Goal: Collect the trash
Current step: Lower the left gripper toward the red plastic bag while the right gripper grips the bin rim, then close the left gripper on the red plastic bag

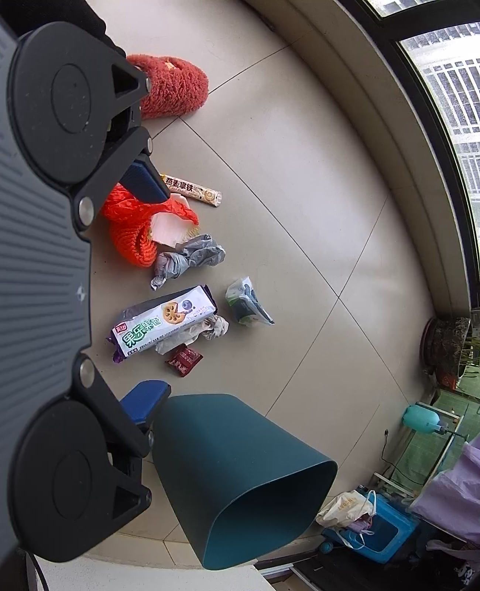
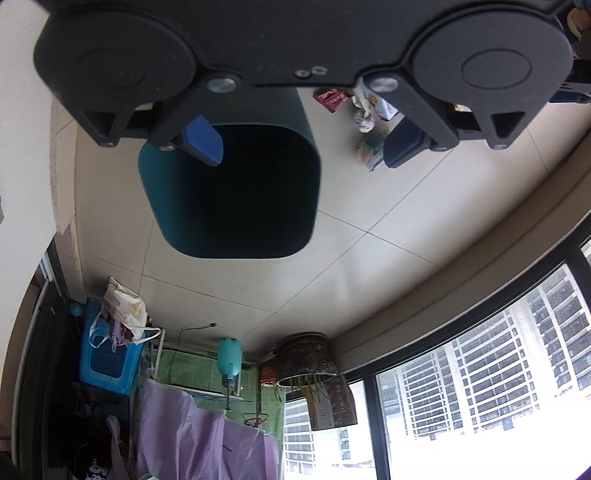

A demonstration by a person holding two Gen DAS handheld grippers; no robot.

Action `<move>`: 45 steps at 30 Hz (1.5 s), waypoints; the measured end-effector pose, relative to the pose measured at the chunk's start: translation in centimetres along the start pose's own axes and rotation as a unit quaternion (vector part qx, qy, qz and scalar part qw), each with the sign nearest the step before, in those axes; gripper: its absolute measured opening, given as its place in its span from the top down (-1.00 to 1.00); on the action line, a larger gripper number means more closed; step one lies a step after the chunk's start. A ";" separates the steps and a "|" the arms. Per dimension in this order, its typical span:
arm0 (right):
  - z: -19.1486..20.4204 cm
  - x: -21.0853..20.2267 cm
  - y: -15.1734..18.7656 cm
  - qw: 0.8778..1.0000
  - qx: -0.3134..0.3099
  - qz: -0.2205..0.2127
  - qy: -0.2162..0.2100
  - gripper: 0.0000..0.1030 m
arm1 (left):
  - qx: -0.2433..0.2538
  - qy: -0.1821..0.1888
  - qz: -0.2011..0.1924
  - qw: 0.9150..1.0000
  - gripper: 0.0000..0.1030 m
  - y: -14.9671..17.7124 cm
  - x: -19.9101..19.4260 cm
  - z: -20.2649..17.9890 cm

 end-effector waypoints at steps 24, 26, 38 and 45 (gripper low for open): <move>-13.0 14.5 3.8 0.985 0.062 0.122 0.105 -0.20 | 0.041 -0.056 0.221 0.973 -0.98 8.4 18.4 6.0; -13.2 14.8 3.7 0.985 0.069 0.119 0.107 -0.18 | 0.039 -0.070 0.238 0.968 -0.98 9.5 19.8 6.1; -13.7 14.6 3.5 0.985 0.074 0.113 0.105 -0.18 | 0.105 -0.103 0.181 0.972 -0.98 9.2 20.4 4.0; -13.7 15.5 3.8 0.984 0.082 0.128 0.094 0.04 | 0.021 -0.098 0.212 0.972 -0.98 9.0 21.8 11.5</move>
Point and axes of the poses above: each gripper's, at about its wrist camera, not at the fingertips, and x roughly the way its jaws point, z to its left, y to its underside, the point moved 6 cm from there along x, roughly the way its jaws point, and after that the axes turned 7 degrees about -z, right-handed, at the moved point
